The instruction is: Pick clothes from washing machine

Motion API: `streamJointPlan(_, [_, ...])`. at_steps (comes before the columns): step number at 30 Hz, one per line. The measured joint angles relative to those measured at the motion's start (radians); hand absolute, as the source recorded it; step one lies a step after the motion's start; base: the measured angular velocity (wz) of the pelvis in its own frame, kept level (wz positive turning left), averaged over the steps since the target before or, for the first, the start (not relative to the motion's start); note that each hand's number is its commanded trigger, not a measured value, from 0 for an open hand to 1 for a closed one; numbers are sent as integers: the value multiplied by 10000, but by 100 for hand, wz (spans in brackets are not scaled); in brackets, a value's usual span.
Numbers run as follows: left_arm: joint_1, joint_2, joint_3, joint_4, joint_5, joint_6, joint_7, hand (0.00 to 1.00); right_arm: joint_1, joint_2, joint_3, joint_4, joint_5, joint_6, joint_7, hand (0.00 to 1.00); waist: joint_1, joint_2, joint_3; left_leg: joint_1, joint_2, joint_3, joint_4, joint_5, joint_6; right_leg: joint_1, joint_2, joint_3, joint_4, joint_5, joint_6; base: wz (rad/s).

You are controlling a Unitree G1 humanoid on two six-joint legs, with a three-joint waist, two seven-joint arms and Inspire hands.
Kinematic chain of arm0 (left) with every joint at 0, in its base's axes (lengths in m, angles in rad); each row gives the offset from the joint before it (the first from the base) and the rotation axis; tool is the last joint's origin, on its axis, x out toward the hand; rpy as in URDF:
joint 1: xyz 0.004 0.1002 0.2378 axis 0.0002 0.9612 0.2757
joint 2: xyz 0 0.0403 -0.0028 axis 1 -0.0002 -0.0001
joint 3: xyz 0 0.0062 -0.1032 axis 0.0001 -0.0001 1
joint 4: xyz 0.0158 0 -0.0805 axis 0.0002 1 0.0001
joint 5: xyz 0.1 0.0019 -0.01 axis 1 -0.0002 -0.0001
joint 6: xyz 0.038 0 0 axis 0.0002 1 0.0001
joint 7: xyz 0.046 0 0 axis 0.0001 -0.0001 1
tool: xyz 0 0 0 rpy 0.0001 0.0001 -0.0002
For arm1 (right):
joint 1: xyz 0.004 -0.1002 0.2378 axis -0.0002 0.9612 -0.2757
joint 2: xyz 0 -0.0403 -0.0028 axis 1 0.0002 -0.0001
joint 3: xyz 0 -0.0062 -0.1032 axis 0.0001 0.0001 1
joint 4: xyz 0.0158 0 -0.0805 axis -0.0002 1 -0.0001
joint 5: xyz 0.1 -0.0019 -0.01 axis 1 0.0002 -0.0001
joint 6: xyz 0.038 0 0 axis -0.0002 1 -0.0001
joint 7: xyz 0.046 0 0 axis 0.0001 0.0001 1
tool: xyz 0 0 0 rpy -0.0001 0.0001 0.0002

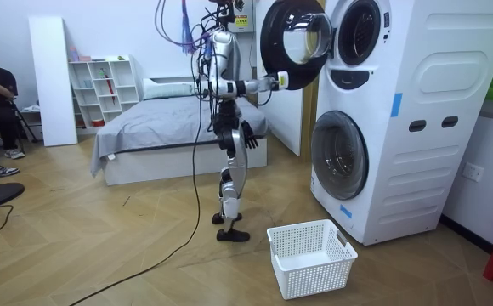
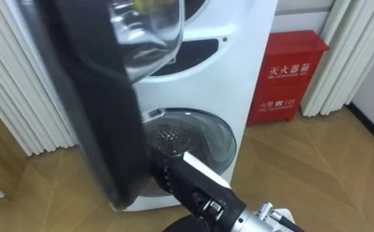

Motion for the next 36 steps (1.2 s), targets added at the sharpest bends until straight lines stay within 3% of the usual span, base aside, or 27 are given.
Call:
streamJointPlan(5, [-23, -15, 12, 55, -386, 9, -3, 0, -241, 21, 176, 1, -131, 265, 78, 0, 331, -156, 45, 72, -15, -31, 5, 0, 1, 97, -18, -26, -11, 0, 0, 0])
streamJointPlan(13, [-46, -9, 119, 117, -713, 21, 24, 0, -952, 26, 697, 0, -577, 423, 229, 0, 791, -340, -41, -204, -60, -455, 69, 6, 3, 105, -99, -510, -170, -1, 0, 16])
streamJointPlan(16, [-52, -72, 227, 127, -758, 20, 27, 0, -1160, 34, 913, 1, -598, 423, 261, 0, 938, -314, -22, -201, -53, -694, 68, 11, -4, 146, -96, -651, -165, 0, 1, 23])
streamJointPlan(18, [-64, -141, 225, 128, -765, 20, 41, 0, -1202, 36, 968, 1, -600, 423, 256, 0, 1086, -241, 55, -80, -52, -796, 3, 11, -4, 280, -96, -744, -185, 0, 1, 16])
streamJointPlan(21, [-70, -143, 236, 130, -774, 17, 111, 0, -1337, 44, 1081, 1, -600, 423, 232, 0, 1125, -209, 116, -107, -56, -917, -17, 11, -3, 291, -109, -863, -186, 0, 1, 13])
streamJointPlan(29, [-81, -131, 204, 122, -753, 25, 521, 0, -1492, 93, 1465, 69, -606, 429, -34, 0, 1318, -225, 110, -119, -55, -1083, -37, 11, -3, 300, -104, -988, -189, 0, 1, 4])
streamJointPlan(36, [-40, -57, -1, 129, -762, 62, 955, 0, -2415, 196, 2074, 606, -623, 529, -561, 0, 1363, -310, 97, -269, -56, -1136, 13, 23, -18, 252, -126, -1169, -187, 0, 2, 2])
